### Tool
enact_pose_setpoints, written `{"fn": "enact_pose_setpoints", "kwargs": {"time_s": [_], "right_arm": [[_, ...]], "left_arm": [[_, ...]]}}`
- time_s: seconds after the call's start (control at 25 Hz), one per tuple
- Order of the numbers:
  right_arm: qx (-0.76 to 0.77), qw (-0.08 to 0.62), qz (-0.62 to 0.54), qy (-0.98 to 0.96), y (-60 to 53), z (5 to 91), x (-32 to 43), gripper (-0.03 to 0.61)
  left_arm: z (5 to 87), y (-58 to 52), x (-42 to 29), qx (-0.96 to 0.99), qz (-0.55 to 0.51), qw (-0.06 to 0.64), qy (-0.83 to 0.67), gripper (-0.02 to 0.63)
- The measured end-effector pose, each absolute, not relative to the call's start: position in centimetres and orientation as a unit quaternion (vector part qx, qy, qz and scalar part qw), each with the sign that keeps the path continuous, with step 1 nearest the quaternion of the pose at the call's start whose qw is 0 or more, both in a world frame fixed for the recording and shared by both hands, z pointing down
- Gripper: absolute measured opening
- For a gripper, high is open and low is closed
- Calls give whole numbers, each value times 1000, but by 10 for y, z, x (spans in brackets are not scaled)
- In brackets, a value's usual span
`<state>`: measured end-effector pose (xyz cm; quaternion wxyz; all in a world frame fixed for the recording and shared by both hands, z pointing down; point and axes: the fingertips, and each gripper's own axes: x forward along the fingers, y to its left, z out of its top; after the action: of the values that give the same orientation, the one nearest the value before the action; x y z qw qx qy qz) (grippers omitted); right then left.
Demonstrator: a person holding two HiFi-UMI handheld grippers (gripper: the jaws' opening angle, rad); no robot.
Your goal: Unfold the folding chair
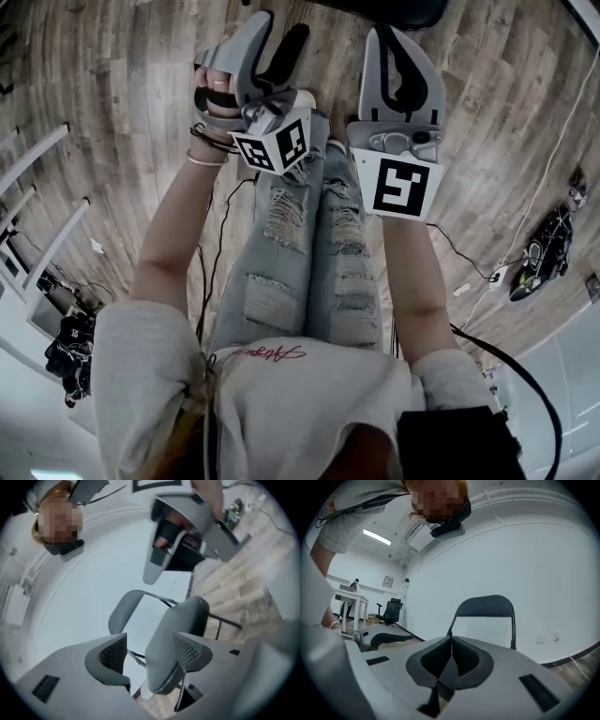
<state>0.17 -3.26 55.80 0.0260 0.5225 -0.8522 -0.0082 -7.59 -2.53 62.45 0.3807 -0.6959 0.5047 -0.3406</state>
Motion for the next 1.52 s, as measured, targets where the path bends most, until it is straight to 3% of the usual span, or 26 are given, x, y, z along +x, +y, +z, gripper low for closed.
{"fn": "enact_pose_setpoints", "kwargs": {"time_s": [0.28,0.48,0.64,0.88,1.52], "right_arm": [[543,-47,-23,-838,-13,335,28,18],[531,-74,-31,-844,3,230,37,18],[535,-86,-29,-840,20,194,36,18],[567,-79,-43,-819,41,177,45,18],[585,-52,-64,-807,70,163,46,17]], "left_arm": [[347,-3,-50,-694,-171,331,616,186],[233,6,-53,-712,-64,215,665,71],[197,21,-49,-748,-13,151,646,30],[178,51,-51,-788,63,46,610,18],[150,81,-46,-821,99,49,561,18]]}}
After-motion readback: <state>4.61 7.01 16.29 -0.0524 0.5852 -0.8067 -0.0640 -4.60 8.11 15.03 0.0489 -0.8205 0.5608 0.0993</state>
